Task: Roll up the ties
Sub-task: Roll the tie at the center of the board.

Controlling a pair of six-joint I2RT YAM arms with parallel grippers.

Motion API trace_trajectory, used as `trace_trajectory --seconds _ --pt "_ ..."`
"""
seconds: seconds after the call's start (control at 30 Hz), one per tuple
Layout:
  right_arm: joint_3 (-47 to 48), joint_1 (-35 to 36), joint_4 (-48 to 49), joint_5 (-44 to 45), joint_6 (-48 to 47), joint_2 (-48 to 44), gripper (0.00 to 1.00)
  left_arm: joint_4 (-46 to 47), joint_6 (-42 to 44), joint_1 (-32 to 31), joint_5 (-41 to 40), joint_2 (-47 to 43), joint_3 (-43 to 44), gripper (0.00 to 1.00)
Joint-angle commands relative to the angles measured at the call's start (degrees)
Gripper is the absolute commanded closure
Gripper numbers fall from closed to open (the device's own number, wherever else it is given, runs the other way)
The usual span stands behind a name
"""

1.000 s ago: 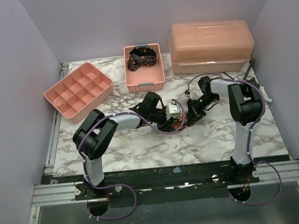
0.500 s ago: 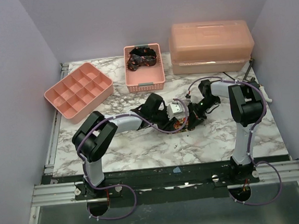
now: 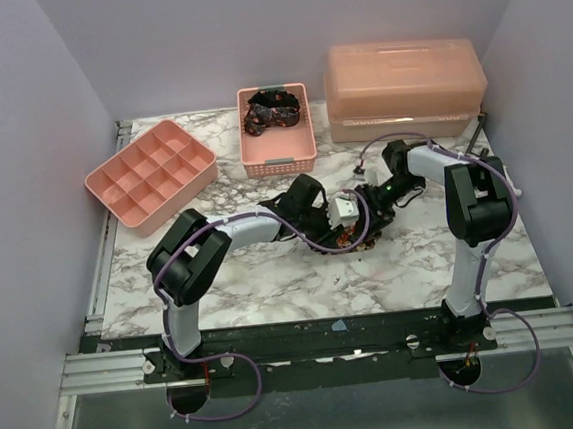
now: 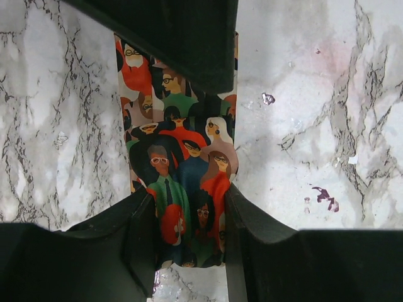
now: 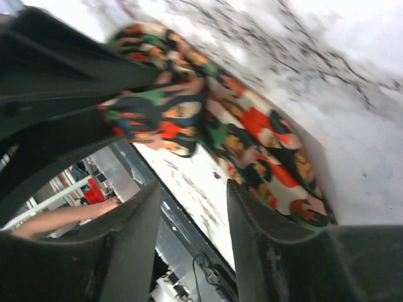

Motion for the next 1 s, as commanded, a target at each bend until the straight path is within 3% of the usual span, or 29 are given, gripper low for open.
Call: trace_trajectory --seconds 0.0,0.13,0.23,0.57,0.8,0.97 --pt "3.1 -0.1 -1.3 -11.0 -0.4 -2.7 0.49 -9.2 1.1 0.0 -3.1 4.8 -0.2 0.81" --pt "3.7 0.8 2.2 -13.7 3.7 -0.5 0.52 -9.7 1.4 0.0 -2.9 5.7 0.6 0.8" --pt "3.8 1.9 3.0 -15.1 4.5 1.0 0.68 -10.2 1.6 0.0 -2.7 5.9 1.1 0.8" --pt "-1.8 3.9 12.2 -2.9 8.2 6.4 0.8 -9.5 1.0 0.0 -1.3 6.1 1.8 0.73" --pt "-2.0 4.0 13.4 5.7 9.8 9.9 0.84 -3.2 1.7 0.4 1.4 4.0 -1.4 0.39" --pt "-2.0 4.0 13.1 8.4 9.6 11.5 0.85 3.6 4.0 1.0 5.5 3.1 -3.4 0.34"
